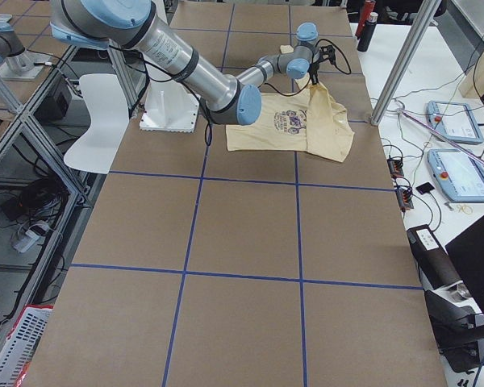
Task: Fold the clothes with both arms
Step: 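Carry the sleeve with the right gripper across the shirt toward the collar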
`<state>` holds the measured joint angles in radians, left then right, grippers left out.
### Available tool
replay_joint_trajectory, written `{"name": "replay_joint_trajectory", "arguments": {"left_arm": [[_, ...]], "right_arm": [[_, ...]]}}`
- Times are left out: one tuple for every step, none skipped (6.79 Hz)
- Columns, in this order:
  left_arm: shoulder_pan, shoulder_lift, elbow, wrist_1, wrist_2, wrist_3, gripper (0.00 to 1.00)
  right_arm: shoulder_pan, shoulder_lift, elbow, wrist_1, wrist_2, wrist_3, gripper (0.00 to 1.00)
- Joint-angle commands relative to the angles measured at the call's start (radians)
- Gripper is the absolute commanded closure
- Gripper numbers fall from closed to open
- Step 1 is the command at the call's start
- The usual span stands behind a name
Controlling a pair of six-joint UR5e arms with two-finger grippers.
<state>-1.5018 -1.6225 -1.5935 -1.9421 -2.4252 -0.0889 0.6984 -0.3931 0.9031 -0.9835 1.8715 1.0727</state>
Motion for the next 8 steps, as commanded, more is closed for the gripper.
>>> {"name": "replay_joint_trajectory", "arguments": {"left_arm": [[0.000,-0.003,0.000,0.000,0.000,-0.002,0.00],[0.000,-0.003,-0.002,0.000,0.000,-0.002,0.00],[0.000,-0.003,-0.002,0.000,0.000,-0.003,0.00],[0.000,-0.013,-0.002,0.000,0.000,-0.026,0.00],[0.003,-0.026,-0.012,-0.004,0.008,-0.102,0.00],[0.021,-0.033,-0.017,-0.030,0.011,-0.186,0.00],[0.069,-0.033,-0.022,-0.081,0.087,-0.284,0.01],[0.136,-0.027,-0.029,-0.165,0.160,-0.436,0.01]], "right_arm": [[-0.019,0.095,-0.093,0.009,-0.086,0.021,0.06],[-0.028,0.103,-0.113,0.066,-0.116,0.029,0.01],[-0.031,0.102,-0.116,0.113,-0.121,0.109,0.01],[-0.031,0.102,-0.115,0.114,-0.124,0.156,0.01],[-0.022,0.096,-0.083,0.111,-0.117,0.200,0.01],[-0.004,0.074,-0.020,0.094,-0.089,0.235,0.01],[0.027,0.015,0.094,0.010,-0.030,0.245,0.01],[0.067,-0.080,0.228,-0.067,0.030,0.240,0.01]]}}
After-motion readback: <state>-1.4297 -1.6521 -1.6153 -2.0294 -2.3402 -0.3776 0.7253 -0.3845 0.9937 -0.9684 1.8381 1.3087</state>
